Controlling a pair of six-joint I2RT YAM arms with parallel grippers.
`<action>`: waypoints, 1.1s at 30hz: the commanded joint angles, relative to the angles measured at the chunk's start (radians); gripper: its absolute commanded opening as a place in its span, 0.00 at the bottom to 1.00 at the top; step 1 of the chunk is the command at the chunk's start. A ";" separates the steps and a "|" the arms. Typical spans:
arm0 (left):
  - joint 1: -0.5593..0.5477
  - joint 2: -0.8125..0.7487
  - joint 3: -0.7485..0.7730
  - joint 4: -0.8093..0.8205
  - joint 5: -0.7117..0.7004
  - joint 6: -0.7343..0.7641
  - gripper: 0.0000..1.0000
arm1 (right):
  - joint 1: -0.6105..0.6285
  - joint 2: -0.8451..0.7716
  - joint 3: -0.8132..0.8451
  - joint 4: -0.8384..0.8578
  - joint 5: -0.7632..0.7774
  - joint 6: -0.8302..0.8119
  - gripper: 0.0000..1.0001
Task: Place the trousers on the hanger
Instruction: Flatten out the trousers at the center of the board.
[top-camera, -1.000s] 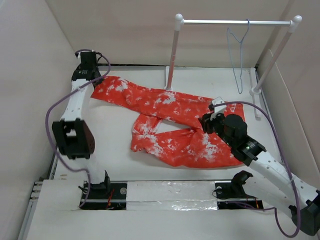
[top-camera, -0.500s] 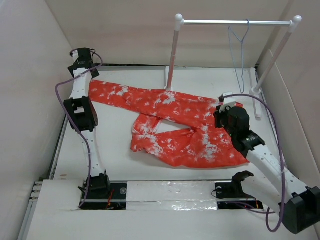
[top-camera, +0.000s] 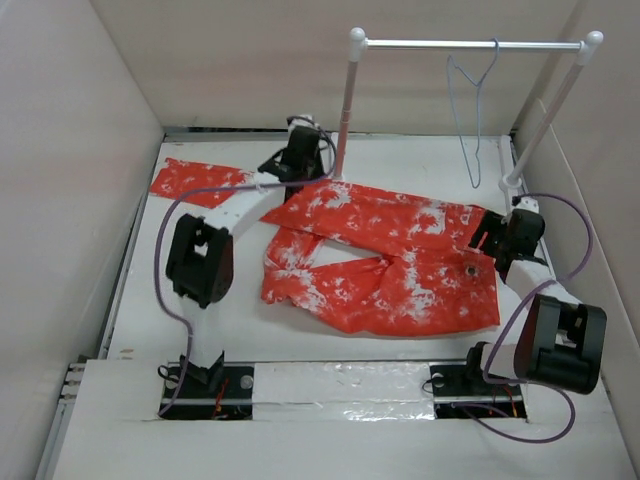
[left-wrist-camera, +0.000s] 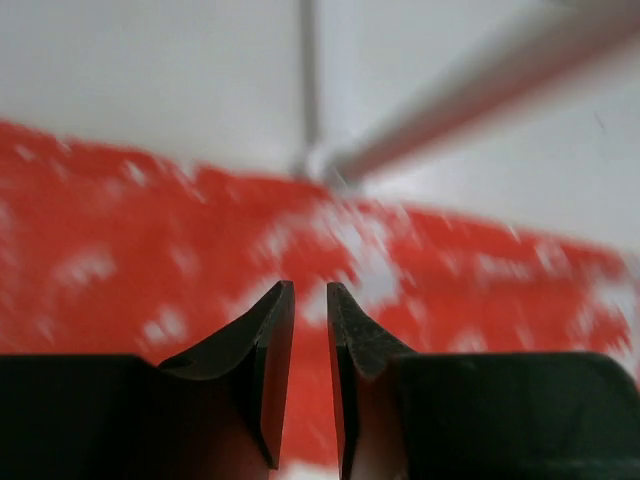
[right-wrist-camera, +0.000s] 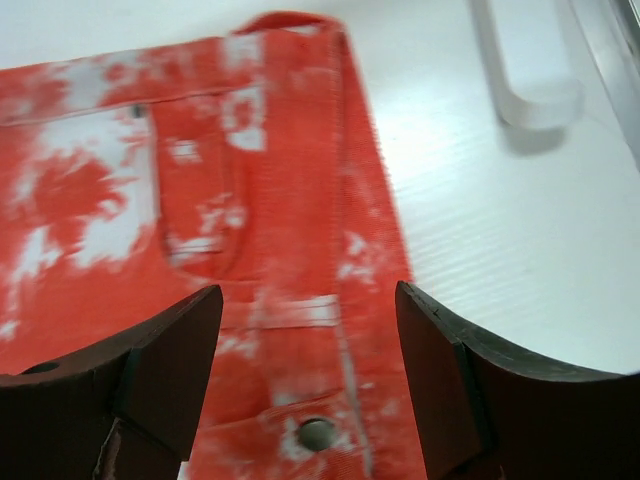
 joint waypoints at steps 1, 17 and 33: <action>-0.025 -0.317 -0.243 0.219 -0.011 -0.108 0.17 | -0.076 0.054 0.050 0.088 -0.131 0.053 0.76; -0.045 -0.759 -1.166 0.562 -0.047 -0.213 0.56 | -0.185 0.406 0.172 0.102 -0.482 0.088 0.55; -0.045 -0.753 -1.292 0.543 -0.099 -0.225 0.55 | -0.271 0.151 0.179 0.037 -0.299 0.119 0.00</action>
